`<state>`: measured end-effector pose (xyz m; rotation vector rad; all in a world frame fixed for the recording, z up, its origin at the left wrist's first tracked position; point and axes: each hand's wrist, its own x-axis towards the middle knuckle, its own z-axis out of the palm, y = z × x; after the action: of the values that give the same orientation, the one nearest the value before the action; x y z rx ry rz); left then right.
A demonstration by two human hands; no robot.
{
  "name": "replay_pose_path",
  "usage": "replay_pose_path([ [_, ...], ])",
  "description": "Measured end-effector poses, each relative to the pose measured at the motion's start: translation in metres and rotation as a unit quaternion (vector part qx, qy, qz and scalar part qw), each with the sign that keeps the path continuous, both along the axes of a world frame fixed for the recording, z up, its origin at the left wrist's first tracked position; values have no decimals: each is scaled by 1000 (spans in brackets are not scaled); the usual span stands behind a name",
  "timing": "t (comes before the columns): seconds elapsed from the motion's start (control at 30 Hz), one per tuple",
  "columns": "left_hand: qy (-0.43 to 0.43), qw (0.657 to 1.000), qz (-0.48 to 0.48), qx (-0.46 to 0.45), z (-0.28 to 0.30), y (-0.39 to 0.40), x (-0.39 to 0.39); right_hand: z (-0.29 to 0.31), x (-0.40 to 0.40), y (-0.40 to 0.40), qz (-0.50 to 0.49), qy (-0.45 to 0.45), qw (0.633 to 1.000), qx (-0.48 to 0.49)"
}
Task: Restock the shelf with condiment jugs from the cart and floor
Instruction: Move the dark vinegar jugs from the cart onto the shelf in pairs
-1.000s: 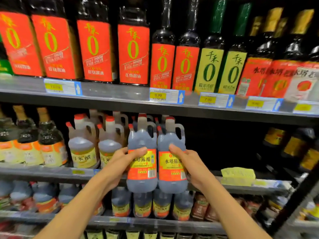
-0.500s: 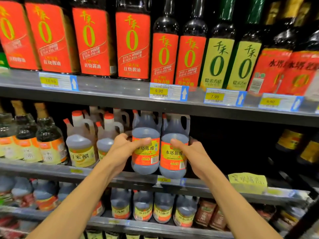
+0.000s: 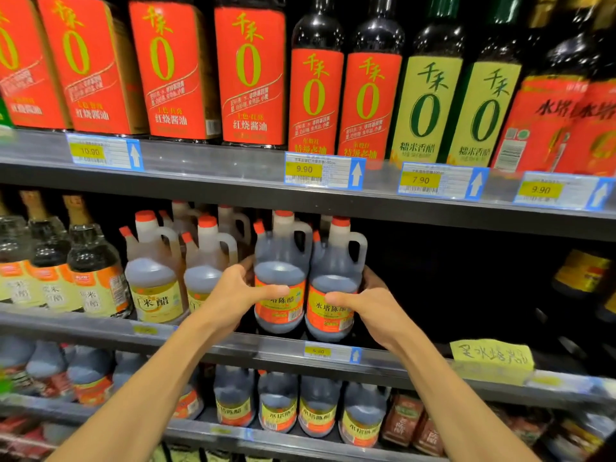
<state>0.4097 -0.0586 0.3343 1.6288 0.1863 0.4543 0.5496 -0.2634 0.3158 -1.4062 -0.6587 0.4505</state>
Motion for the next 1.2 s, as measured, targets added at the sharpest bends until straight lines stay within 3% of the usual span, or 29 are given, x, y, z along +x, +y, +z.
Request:
replay_pose_path([
  [0.77, 30, 999, 32, -2, -27, -3, 10, -24, 13, -9, 9, 15, 1000, -19],
  [1.03, 92, 993, 21, 65, -21, -3, 0, -23, 9, -12, -13, -43, 997, -67],
  [1.2, 83, 990, 73, 85, -31, -15, -12, -28, 6, -20, -26, -79, 990, -110],
])
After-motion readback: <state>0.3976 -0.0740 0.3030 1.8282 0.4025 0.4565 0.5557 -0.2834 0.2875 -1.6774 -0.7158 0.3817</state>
